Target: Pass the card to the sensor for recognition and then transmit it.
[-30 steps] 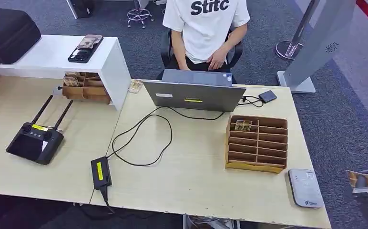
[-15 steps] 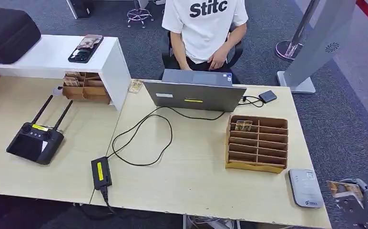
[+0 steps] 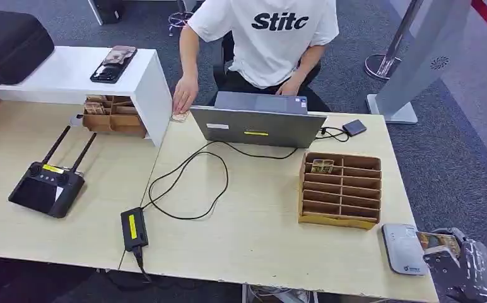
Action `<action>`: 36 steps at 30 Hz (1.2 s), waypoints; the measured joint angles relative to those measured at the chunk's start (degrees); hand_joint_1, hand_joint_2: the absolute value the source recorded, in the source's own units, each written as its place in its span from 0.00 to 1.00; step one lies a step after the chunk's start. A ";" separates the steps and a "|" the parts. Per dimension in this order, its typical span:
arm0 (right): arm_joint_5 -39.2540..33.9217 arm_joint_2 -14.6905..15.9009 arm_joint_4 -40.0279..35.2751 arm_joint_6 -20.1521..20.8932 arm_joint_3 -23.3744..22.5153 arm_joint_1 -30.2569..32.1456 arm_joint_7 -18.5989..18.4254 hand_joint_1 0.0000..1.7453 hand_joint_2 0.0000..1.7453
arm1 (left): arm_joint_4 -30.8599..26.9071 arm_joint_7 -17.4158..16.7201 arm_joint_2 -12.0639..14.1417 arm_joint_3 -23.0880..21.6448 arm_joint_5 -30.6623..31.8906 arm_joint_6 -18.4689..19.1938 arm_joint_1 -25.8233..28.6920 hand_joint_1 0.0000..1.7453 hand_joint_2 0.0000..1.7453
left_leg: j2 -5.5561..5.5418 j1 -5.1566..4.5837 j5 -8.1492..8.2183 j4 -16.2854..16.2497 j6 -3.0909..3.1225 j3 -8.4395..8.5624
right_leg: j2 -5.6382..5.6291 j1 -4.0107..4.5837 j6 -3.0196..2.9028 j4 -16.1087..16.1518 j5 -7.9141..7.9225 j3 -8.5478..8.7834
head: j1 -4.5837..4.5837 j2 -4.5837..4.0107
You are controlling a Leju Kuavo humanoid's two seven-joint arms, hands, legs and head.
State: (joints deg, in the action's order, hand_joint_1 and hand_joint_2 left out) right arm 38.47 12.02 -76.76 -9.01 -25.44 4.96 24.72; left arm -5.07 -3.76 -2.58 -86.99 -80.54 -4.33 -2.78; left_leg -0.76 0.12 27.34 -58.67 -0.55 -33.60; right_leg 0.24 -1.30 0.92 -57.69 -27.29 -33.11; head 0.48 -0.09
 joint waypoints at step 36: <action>0.61 0.63 12.44 -2.10 4.04 -4.71 -1.88 1.00 1.00 | 0.00 -0.11 0.09 0.00 0.66 0.11 -0.08 0.00 1.00 | 0.11 0.01 0.00 0.00 0.00 0.10 | -0.12 0.01 0.00 0.00 0.01 0.07 | 0.00 0.02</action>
State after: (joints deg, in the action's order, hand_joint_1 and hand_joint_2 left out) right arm 39.08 12.66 -64.32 -11.10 -21.40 0.25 22.84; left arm -5.07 -3.87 -2.49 -86.99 -79.89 -4.22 -2.86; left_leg -0.65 0.13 27.34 -58.67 -0.55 -33.50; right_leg 0.12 -1.28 0.91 -57.69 -27.28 -33.05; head 0.48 -0.07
